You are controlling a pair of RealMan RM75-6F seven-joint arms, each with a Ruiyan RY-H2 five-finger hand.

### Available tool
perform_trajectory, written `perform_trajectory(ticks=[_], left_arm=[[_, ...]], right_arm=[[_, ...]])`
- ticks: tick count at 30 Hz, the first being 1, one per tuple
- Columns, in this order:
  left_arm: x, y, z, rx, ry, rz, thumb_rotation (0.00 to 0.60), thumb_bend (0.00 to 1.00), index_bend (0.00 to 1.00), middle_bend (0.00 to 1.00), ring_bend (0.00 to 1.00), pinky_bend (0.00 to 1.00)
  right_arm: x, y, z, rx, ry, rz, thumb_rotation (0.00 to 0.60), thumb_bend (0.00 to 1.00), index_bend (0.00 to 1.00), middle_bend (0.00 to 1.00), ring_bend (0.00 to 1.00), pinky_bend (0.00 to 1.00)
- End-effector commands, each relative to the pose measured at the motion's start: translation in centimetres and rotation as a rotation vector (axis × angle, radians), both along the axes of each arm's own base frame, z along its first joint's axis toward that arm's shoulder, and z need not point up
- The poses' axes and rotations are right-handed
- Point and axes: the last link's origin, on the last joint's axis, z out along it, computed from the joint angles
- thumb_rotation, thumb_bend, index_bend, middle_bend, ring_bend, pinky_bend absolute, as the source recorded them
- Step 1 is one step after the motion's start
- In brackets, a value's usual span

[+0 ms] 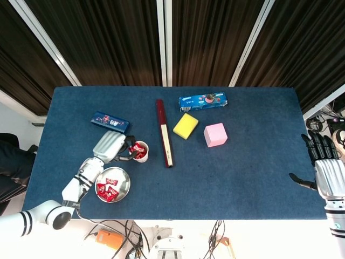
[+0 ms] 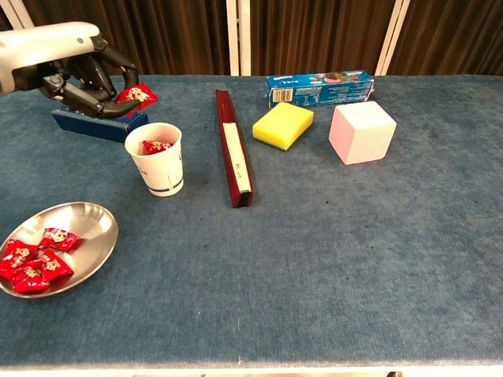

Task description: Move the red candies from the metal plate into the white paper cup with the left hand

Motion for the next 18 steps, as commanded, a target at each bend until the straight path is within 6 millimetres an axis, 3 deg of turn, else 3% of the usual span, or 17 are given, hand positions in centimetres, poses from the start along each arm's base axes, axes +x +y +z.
perform_trajectory(ticks=[1,10,18], left_arm=[[0.5,0.9,-1.0,-0.017,0.028,0.005,0.519,0.37,0.56,0.97,0.87,0.74],[-0.6,0.9,-1.5,-0.013,0.112,0.051,0.530,0.21,0.41,0.97,0.87,0.74],[-2.2,-0.9,1.3,0.072,0.099,0.044,0.540,0.19,0.39,0.97,0.87,0.74]], right_arm=[[-0.2,0.0,0.1,-0.001,0.000,-0.004,0.600,0.16,0.00,0.06,0.00,0.02],[-0.3,-0.2,-0.1,0.006,-0.002,-0.004,0.600,0.16,0.00,0.06,0.00,0.02],[0.1,-0.4,-0.2,0.006,0.000,0.009,0.600,0.16,0.00,0.06,0.00,0.02]])
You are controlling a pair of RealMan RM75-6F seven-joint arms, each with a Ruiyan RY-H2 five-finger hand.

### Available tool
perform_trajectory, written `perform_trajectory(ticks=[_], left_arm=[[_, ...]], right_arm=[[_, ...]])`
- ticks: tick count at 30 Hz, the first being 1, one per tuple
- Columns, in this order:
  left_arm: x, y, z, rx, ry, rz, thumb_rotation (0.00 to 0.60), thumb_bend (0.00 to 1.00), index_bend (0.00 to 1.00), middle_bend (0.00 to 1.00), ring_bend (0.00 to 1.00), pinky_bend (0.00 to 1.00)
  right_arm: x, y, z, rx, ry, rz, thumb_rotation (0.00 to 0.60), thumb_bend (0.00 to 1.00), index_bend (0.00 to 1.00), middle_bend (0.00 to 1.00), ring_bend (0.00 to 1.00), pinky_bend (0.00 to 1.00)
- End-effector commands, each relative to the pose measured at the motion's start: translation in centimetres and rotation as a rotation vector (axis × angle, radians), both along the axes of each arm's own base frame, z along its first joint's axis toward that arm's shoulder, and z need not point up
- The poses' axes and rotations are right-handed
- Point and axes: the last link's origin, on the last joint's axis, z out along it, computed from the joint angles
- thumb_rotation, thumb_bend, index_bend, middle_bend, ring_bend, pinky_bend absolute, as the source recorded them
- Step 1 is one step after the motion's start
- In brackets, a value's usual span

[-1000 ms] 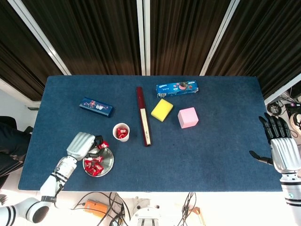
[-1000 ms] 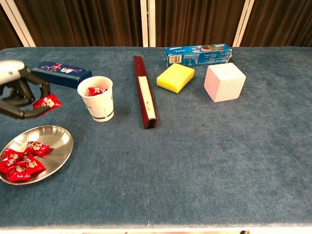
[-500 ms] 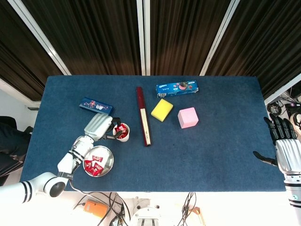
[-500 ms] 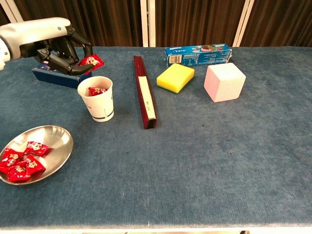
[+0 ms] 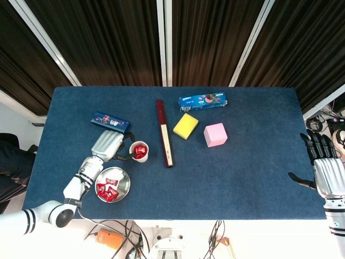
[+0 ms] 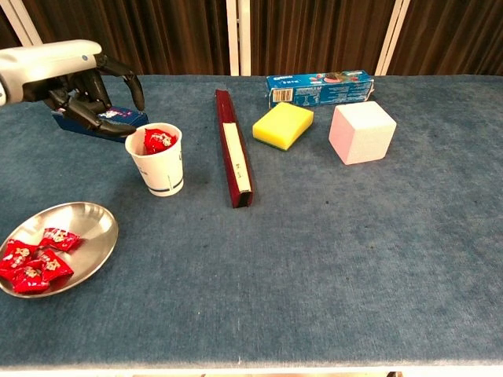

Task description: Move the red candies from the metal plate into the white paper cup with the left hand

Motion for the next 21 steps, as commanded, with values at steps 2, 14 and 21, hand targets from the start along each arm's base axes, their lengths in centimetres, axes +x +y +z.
perform_trajectory(ticks=[2,14,21], left_arm=[[-2.1,-2.2,2.3,0.058,0.004,-0.004,0.554,0.20,0.39,0.97,0.87,0.74],[-8.0,-8.1,1.7,0.022,0.215,-0.045,0.600,0.24,0.41,0.97,0.86,0.74],[-8.8,-9.0,-0.7,-0.038,0.281,-0.074,0.600,0.24,0.41,0.97,0.86,0.74]], right_arm=[[0.2,-0.1,0.1,-0.004,0.003,0.006,0.600,0.16,0.00,0.06,0.00,0.02],[0.7,-0.2,-0.2,0.009,0.007,0.019,0.600,0.16,0.00,0.06,0.00,0.02],[1.0,-0.1,-0.3,0.011,0.009,0.024,0.600,0.16,0.00,0.06,0.00,0.02]])
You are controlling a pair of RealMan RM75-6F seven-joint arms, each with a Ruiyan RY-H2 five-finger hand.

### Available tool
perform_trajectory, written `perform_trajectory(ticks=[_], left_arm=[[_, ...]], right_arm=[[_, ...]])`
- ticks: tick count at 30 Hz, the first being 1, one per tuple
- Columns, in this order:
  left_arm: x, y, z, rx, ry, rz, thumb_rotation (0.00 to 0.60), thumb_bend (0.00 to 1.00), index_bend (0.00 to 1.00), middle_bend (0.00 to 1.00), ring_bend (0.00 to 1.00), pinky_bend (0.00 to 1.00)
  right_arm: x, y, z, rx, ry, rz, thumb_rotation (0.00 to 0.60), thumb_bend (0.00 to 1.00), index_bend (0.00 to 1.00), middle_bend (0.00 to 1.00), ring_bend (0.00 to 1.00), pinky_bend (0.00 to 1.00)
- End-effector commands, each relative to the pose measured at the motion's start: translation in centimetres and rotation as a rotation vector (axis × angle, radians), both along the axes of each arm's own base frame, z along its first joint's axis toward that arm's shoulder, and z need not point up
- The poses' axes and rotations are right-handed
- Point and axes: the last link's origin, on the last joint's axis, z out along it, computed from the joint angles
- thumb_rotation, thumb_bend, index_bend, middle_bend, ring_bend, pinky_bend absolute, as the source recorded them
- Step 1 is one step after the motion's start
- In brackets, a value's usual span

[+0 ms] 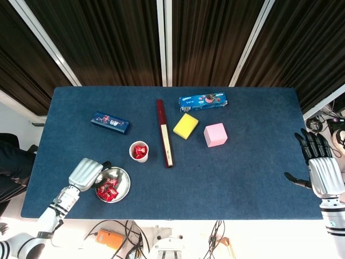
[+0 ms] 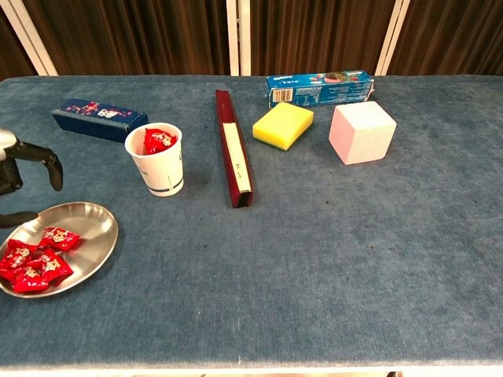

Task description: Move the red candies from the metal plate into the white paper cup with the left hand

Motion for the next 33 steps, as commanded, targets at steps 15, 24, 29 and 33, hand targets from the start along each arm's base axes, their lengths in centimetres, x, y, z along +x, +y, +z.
perform_trajectory(ticks=[15,24,29,33], left_arm=[[-0.6,-0.9,-2.4,-0.046,0.010,0.037,0.600,0.25,0.43,0.97,0.86,0.74],[-1.0,-1.3,-3.4,-0.072,-0.005,0.060,0.600,0.28,0.48,0.97,0.87,0.74],[-0.9,-1.2,-3.5,-0.078,-0.021,0.059,0.600,0.39,0.56,0.97,0.87,0.74],[-0.2,-0.6,-2.4,-0.049,-0.063,0.057,0.600,0.40,0.56,0.97,0.87,0.74]], right_arm=[[-0.1,0.2,0.1,-0.003,0.002,-0.012,0.600,0.16,0.00,0.06,0.00,0.02],[0.0,-0.1,-0.1,0.003,0.003,-0.008,0.600,0.16,0.00,0.06,0.00,0.02],[-0.1,0.0,-0.1,0.002,0.002,-0.014,0.600,0.16,0.00,0.06,0.00,0.02],[-0.2,0.0,-0.1,0.000,0.001,-0.014,0.600,0.16,0.00,0.06,0.00,0.02]])
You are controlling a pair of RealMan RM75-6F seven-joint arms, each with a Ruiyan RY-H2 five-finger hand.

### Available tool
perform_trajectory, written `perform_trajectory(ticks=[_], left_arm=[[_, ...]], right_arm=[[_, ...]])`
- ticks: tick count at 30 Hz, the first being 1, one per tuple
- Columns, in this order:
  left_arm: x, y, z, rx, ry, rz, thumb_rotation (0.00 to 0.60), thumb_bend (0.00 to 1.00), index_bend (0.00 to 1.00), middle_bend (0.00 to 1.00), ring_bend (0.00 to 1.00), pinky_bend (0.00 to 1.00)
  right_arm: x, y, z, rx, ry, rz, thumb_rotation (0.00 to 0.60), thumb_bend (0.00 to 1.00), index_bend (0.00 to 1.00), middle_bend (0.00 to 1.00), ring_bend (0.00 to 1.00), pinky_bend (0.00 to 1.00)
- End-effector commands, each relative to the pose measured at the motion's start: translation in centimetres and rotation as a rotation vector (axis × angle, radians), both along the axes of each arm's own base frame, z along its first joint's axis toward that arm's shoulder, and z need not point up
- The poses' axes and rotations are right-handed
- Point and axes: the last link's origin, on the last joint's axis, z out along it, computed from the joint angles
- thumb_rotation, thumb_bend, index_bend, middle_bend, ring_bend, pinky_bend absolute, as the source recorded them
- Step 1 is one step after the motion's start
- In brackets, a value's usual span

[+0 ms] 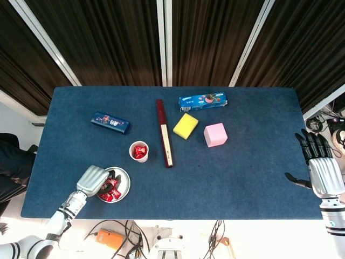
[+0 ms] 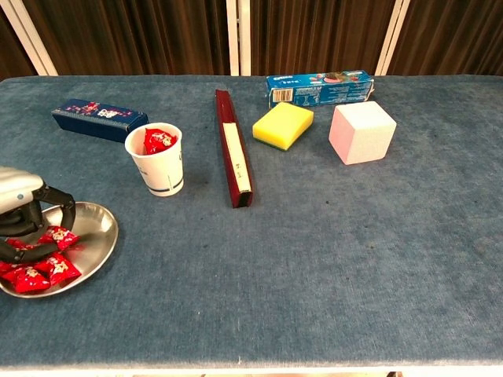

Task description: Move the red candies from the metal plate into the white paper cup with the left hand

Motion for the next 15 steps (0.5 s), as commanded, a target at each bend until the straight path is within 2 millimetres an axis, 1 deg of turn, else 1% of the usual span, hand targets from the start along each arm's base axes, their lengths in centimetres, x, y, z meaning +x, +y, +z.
perform_trajectory(ticks=[1,4,7,8,11,15], left_arm=[[0.8,0.6,1.2,0.035,-0.047,-0.002,0.600,0.40,0.56,0.97,0.87,0.74],[2.5,1.9,3.2,0.091,-0.131,-0.019,0.600,0.40,0.56,0.97,0.87,0.74],[4.4,3.3,4.4,0.129,-0.197,-0.046,0.600,0.40,0.56,0.97,0.87,0.74],[5.3,4.0,4.8,0.138,-0.227,-0.057,0.600,0.40,0.56,0.97,0.87,0.74],[7.1,5.7,5.1,0.133,-0.281,-0.070,0.600,0.40,0.56,0.97,0.87,0.74],[8.8,7.5,4.3,0.106,-0.301,-0.069,0.600,0.39,0.56,0.97,0.87,0.74]], right_arm=[[0.0,0.0,0.0,0.000,0.001,0.000,0.600,0.16,0.00,0.06,0.00,0.02],[0.0,0.0,0.0,0.000,0.000,0.004,0.600,0.16,0.00,0.06,0.00,0.02],[0.0,0.0,0.0,0.001,-0.001,0.005,0.600,0.16,0.00,0.06,0.00,0.02],[0.0,0.0,0.0,0.002,-0.002,0.006,0.600,0.16,0.00,0.06,0.00,0.02],[0.0,0.0,0.0,0.000,-0.002,0.005,0.600,0.16,0.00,0.06,0.00,0.02],[-0.3,0.1,0.1,-0.003,-0.003,-0.003,0.600,0.16,0.00,0.06,0.00,0.02]])
